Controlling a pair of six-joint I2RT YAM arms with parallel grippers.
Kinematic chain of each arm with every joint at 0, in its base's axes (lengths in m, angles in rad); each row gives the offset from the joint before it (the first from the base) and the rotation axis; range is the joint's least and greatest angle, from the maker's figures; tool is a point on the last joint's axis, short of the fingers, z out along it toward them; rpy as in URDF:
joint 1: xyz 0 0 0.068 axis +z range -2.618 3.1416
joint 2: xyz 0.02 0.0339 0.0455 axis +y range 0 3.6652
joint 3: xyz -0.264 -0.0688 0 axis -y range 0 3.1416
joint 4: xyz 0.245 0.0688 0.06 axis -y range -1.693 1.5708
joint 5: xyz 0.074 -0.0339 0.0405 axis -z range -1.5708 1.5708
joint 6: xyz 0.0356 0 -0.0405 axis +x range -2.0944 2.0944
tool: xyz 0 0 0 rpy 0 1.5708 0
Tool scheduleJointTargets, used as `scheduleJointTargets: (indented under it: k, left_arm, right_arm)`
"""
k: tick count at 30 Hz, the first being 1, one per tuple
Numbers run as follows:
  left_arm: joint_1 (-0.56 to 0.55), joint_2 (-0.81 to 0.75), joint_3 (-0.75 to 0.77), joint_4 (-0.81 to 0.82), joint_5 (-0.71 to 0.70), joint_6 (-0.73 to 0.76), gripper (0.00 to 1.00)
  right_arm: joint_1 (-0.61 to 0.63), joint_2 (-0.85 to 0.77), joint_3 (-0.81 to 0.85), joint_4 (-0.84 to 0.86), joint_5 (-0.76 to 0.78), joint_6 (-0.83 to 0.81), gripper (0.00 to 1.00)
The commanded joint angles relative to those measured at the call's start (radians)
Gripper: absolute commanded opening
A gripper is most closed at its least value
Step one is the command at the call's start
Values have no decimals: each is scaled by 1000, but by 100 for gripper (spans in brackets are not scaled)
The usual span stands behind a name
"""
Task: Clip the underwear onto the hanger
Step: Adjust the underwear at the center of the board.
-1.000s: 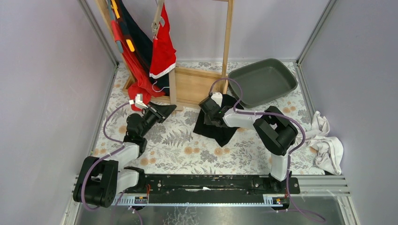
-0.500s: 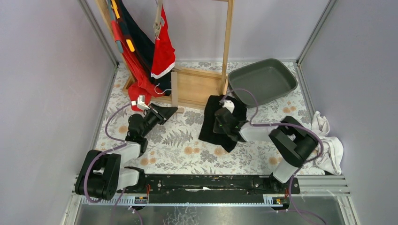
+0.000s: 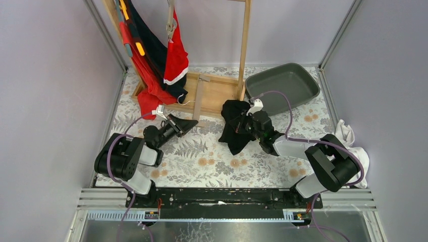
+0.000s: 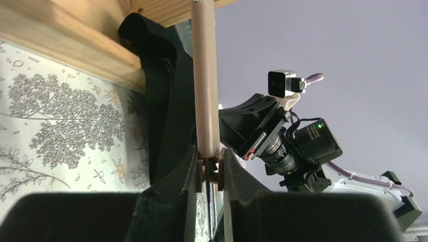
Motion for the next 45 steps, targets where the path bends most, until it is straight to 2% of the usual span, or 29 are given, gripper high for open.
scheduleJointTargets:
  k: [1,13,15,19,23,24,25,28,31,37,45]
  left_arm:
    - [-8,-16,22,145,9,-1,0]
    - [-42,16,34,173,-42,-7,0]
    - [-42,8,31,174,-46,-6,0]
    - [-42,-21,25,148,-50,9,0]
    - [-42,-46,21,123,-55,23,0]
    - [-42,-51,21,117,-57,26,0]
    - [-41,-54,21,113,-57,29,0]
    - [-43,-65,18,103,-58,35,0]
    - [-42,-78,15,92,-62,41,0]
    - [-42,-121,16,33,-71,71,0]
    - [-41,-147,16,-3,-78,86,0]
  right_arm:
    - [-28,-5,26,177,-113,6,0]
    - [-115,68,58,411,-323,171,0]
    - [-118,52,73,303,-300,161,0]
    - [-120,-23,84,13,-161,107,0]
    - [-120,-77,105,-273,-17,62,7]
    - [-120,-83,114,-341,15,57,11]
    - [-120,-88,120,-393,37,44,26]
    - [-120,-116,107,-451,81,20,54]
    - [-119,-160,87,-466,120,3,61]
    - [-101,-195,122,-535,95,-75,62]
    - [64,-163,173,-561,169,-172,61]
